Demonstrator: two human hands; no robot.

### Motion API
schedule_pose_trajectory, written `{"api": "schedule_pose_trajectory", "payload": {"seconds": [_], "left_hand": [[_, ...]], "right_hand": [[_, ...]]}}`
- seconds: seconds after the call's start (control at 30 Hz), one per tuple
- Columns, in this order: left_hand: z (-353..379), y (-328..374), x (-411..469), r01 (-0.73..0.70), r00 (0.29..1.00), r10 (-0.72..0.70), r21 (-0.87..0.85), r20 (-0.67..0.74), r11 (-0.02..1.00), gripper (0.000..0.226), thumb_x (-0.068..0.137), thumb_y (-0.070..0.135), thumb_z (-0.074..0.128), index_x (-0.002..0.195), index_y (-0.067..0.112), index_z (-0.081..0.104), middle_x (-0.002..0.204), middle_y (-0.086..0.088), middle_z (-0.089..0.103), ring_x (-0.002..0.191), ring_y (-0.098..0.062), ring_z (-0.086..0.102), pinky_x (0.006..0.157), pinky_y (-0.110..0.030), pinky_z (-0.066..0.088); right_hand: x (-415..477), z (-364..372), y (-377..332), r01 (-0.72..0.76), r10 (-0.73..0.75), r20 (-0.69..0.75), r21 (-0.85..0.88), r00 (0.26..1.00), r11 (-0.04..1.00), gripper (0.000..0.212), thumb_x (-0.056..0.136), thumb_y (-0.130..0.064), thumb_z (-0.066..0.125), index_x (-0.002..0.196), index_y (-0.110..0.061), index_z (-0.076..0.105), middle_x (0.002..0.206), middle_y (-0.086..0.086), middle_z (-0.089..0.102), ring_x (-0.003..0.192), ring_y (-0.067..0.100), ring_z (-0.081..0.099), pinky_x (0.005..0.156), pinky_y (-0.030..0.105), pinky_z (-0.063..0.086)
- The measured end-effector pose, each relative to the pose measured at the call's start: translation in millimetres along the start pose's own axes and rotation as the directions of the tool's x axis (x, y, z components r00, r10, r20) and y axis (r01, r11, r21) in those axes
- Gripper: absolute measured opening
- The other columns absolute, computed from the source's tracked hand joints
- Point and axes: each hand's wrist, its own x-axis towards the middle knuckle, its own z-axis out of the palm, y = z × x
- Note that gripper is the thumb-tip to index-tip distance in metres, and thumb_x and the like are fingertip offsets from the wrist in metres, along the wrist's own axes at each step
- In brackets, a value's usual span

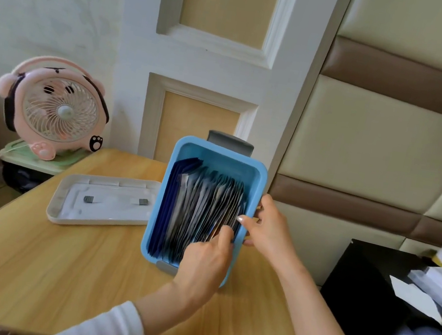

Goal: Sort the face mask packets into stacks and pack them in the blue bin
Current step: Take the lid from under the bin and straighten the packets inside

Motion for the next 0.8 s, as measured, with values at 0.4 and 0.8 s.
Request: {"api": "schedule_pose_trajectory", "payload": {"seconds": [0.4, 0.8], "left_hand": [[-7, -1, 8, 0.043, 0.999, -0.043, 0.017, -0.009, 0.999, 0.022, 0.078, 0.012, 0.066, 0.074, 0.013, 0.044, 0.035, 0.007, 0.040, 0.023, -0.008, 0.035, 0.032, -0.015, 0.014], [-26, 19, 33, 0.114, 0.973, -0.141, 0.151, 0.182, 0.982, 0.041, 0.027, 0.007, 0.088, 0.050, 0.015, 0.055, 0.032, 0.001, 0.037, 0.023, -0.013, 0.041, 0.043, -0.015, -0.004]], "right_hand": [[1, 1, 3, 0.003, -0.003, 0.003, 0.009, 1.000, 1.000, 0.024, 0.089, -0.013, 0.060, 0.101, -0.025, 0.044, 0.103, 0.004, 0.064, 0.086, 0.019, 0.066, 0.064, 0.041, 0.060], [0, 0, 2, -0.021, 0.020, 0.018, 0.054, 1.000, 0.998, 0.023, 0.089, -0.010, 0.060, 0.105, -0.020, 0.046, 0.101, 0.007, 0.065, 0.086, 0.022, 0.066, 0.065, 0.042, 0.060]]}}
